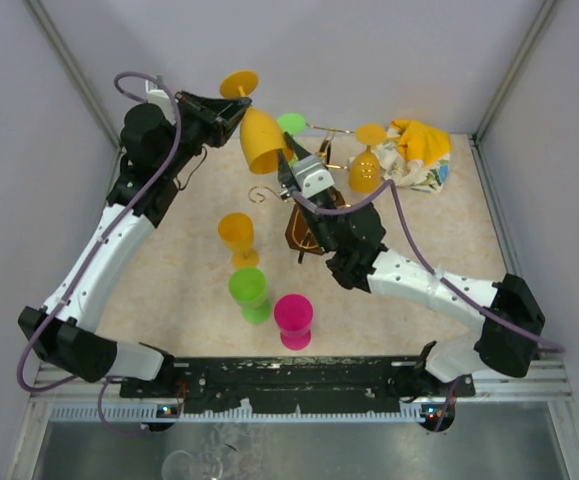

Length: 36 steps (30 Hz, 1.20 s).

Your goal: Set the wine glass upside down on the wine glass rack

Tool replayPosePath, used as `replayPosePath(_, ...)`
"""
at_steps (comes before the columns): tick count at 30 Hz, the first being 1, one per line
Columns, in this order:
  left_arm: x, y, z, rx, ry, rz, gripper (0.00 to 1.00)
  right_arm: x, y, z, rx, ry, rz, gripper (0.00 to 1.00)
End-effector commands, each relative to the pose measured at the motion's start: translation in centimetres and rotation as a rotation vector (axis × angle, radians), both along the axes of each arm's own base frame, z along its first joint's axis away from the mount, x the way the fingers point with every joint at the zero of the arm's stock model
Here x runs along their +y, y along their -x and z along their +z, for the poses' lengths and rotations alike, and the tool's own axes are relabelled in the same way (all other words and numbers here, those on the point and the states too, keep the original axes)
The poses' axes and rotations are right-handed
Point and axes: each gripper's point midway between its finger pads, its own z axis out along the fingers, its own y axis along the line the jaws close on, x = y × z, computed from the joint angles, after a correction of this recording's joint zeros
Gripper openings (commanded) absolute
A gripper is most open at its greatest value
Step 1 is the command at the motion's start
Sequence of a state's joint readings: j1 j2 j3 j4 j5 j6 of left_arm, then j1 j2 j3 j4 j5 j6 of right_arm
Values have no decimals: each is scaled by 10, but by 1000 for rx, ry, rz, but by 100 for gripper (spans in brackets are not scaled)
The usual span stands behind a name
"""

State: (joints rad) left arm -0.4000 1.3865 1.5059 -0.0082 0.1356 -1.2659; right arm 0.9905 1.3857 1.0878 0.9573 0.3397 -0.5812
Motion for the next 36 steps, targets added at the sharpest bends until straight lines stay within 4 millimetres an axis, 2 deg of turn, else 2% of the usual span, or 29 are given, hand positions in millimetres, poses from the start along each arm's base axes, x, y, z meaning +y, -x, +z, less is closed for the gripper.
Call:
replayPosePath(1, -7, 7, 11, -145, -93, -21, 7, -8, 12, 16, -22, -59, 7, 30)
replayPosePath(3, -5, 6, 15, -228, -149, 7, 3, -16, 11, 13, 3, -57, -19, 37)
replayPosePath(10, 16, 11, 36, -577, -445, 129, 0, -54, 7, 1, 140, -49, -145, 51)
replayPosePath(14, 32, 1, 33, -646, -645, 193, 0, -75, 9, -6, 201, -40, -203, 64)
replayPosePath(18, 54, -16, 11, -644, -796, 233, 0, -96, 13, -11, 270, -36, -248, 79)
replayPosePath(21, 81, -34, -12, -632, -897, 270, 0, -109, 18, -17, 322, -13, -269, 91)
replayPosePath(25, 106, -44, -36, -653, -991, 328, 0, -134, 26, -21, 358, -32, -316, 98)
replayPosePath(26, 108, -45, -46, -672, -1019, 330, 0, -139, 28, -22, 364, -35, -322, 99)
replayPosePath(27, 108, -43, -46, -714, -1039, 340, 0, -143, 30, -24, 374, -31, -326, 99)
replayPosePath(30, 108, -44, -67, -757, -1058, 340, 0, -152, 34, -30, 412, -38, -336, 99)
replayPosePath(36, 87, -35, -97, -907, -987, 238, 0, -168, 42, -40, 468, -54, -351, 99)
